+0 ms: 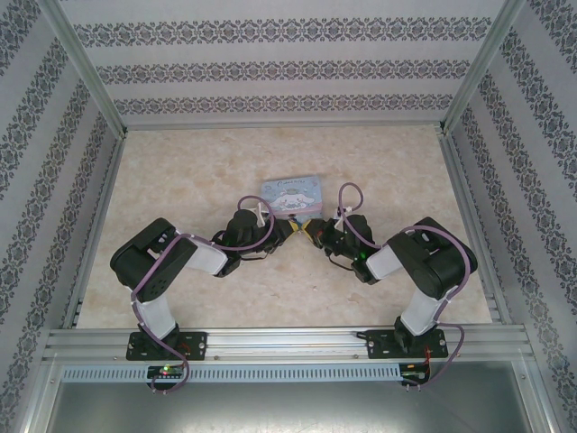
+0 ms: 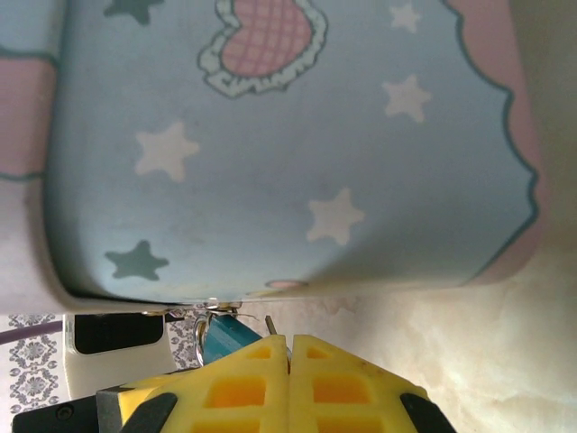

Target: Unlock the padlock with the key

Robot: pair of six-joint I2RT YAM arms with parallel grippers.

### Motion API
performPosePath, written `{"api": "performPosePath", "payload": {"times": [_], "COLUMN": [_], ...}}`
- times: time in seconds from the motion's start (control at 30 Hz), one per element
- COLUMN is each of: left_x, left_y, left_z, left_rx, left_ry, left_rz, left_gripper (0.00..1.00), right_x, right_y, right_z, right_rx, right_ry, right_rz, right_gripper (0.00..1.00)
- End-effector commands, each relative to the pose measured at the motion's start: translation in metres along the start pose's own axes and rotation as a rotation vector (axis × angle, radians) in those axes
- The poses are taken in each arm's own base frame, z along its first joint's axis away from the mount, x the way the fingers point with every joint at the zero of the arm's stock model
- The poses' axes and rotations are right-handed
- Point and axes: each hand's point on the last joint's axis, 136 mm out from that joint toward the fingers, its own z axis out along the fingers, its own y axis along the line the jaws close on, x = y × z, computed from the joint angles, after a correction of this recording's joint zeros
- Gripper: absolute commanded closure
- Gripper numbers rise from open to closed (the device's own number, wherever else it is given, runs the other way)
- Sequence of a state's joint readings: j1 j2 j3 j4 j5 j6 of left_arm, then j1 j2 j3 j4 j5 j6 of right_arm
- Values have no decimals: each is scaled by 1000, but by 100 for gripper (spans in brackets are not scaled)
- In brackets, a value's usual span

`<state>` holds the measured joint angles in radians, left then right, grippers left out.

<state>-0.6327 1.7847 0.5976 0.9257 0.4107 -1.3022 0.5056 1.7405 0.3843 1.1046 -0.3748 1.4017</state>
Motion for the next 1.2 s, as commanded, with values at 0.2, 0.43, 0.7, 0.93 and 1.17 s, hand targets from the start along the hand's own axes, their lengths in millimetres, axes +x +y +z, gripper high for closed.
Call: {"api": "performPosePath", "payload": {"times": [0.2,0.43,0.7,0.93,1.17], "left_x": [-11,-14,-16,-21,-29], "left_y": [-5,0,6,13,26], "left_z": [6,10,9,-7,-36], "left_rx": [29,29,26,-46,-253], "left_ry": [-30,-43,-71,-95,-104], "left_rz": [24,14,13,97,355], "left_gripper": [78,74,62,43,32], "right_x": [-5,-4,-4,-1,1], "right_y": [8,5,-3,2,34], "right_z": [3,2,4,1,-20], "right_rx": [-48,-45,-30,-54,-92], "right_ry": [-11,-9,-14,2,6], "right_rz": [-9,-3,5,6,-46], "right_gripper": [100,100,100,100,100]}}
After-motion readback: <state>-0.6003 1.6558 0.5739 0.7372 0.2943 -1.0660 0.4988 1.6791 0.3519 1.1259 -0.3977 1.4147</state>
